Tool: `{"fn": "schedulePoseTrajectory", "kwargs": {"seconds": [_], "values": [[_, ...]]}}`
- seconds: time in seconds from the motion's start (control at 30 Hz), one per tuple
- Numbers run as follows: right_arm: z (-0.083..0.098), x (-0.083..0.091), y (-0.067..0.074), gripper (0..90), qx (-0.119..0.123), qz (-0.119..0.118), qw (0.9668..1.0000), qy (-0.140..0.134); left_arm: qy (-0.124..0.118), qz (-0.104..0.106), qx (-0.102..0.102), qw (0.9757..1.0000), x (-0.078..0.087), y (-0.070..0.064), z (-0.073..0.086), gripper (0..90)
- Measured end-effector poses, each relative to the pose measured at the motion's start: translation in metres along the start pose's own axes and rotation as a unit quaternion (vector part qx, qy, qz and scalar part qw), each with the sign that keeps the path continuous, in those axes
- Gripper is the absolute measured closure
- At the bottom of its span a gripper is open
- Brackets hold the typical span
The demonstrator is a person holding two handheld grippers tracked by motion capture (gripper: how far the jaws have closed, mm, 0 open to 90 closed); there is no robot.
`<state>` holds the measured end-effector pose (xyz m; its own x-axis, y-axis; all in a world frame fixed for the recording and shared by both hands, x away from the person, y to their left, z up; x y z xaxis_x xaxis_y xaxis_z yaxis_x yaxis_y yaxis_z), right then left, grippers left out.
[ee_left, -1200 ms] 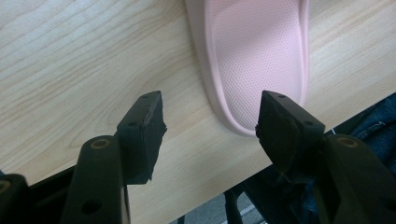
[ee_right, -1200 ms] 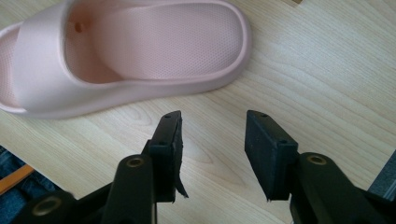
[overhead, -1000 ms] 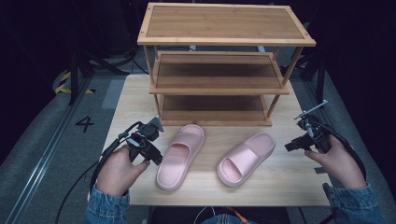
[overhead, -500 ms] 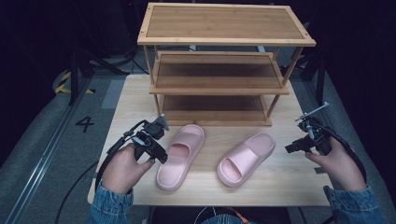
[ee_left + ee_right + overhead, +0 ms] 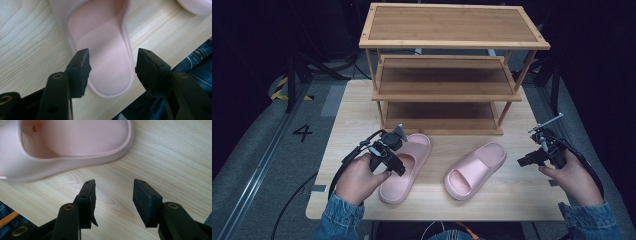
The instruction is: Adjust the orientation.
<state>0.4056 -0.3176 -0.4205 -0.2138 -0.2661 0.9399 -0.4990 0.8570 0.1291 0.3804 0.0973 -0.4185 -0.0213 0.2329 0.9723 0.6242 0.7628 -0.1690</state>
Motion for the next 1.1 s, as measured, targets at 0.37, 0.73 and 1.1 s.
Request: {"fn": "schedulePoseTrajectory", "kwargs": {"seconds": [0.37,0.73,1.1], "values": [[0.001,-0.007,0.002,52.8,0.005,0.0,1.0,0.006,-0.02,0.02,-0.005,0.9996,-0.035,-0.01,-0.02,50.5],[0.002,-0.014,0.004,51.9,0.011,-0.006,0.9998,0.017,-0.041,0.017,0.002,0.999,-0.057,-0.013,-0.033,55.9],[0.004,-0.017,0.006,52.5,0.017,-0.008,0.9996,0.023,-0.043,-0.024,-0.023,0.9985,-0.06,-0.011,-0.035,79.6]]}}
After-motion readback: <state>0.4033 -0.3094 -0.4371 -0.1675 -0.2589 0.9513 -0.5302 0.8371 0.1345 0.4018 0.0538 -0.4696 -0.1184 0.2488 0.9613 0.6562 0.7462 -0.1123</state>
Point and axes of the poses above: each handheld gripper's, and its own axes: x roughly backward along the jaws, z roughly out of its underside, y roughly to its left, the point moved 6 cm from there along -x, roughly forward along the jaws, and after that the axes turned 1 degree about -y, right-handed, at the moved point
